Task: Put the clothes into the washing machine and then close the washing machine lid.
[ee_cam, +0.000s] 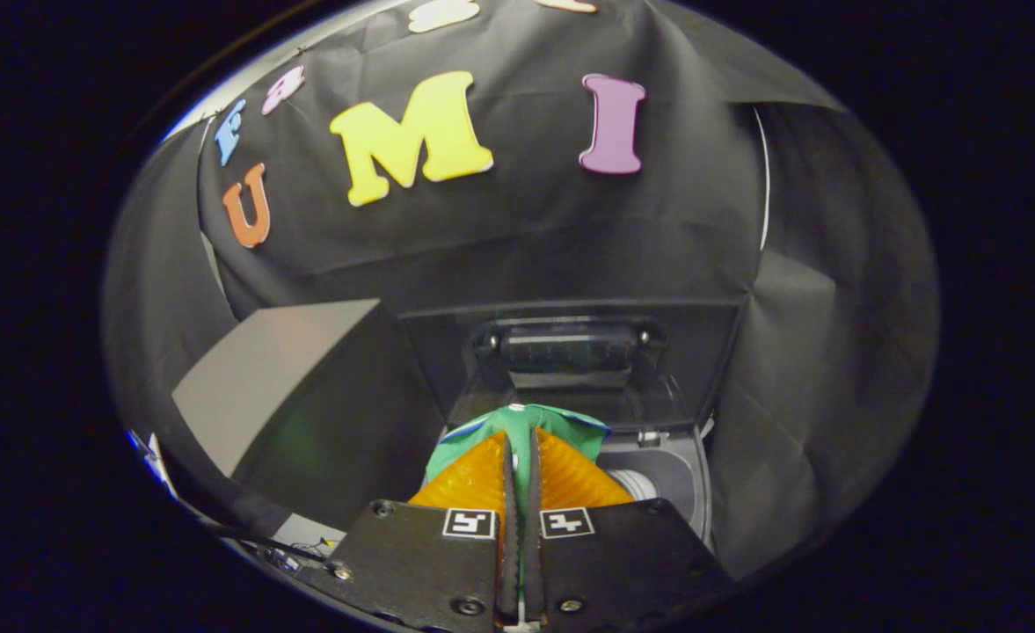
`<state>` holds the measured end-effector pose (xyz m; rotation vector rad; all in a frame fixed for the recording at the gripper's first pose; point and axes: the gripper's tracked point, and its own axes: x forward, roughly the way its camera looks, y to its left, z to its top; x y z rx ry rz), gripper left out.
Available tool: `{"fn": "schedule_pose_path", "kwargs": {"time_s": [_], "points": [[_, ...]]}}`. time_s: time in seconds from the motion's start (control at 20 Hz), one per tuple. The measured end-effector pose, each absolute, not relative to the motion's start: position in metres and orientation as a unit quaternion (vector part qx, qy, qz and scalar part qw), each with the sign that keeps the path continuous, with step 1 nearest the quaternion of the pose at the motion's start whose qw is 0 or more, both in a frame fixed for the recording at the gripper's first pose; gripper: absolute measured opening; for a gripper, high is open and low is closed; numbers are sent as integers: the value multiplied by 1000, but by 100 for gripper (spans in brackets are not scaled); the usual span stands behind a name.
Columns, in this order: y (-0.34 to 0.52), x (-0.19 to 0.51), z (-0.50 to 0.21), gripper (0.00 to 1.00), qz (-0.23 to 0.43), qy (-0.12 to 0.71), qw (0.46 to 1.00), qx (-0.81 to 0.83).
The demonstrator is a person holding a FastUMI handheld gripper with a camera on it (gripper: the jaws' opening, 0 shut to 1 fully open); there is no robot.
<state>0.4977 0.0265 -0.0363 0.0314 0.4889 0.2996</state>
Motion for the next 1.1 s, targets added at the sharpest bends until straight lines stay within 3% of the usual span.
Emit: {"fn": "schedule_pose_path", "kwargs": {"time_s": [0.55, 1.1], "points": [[20, 529, -178, 6, 77, 355, 932, 24], [16, 532, -224, 7, -1, 425, 904, 34]]}}
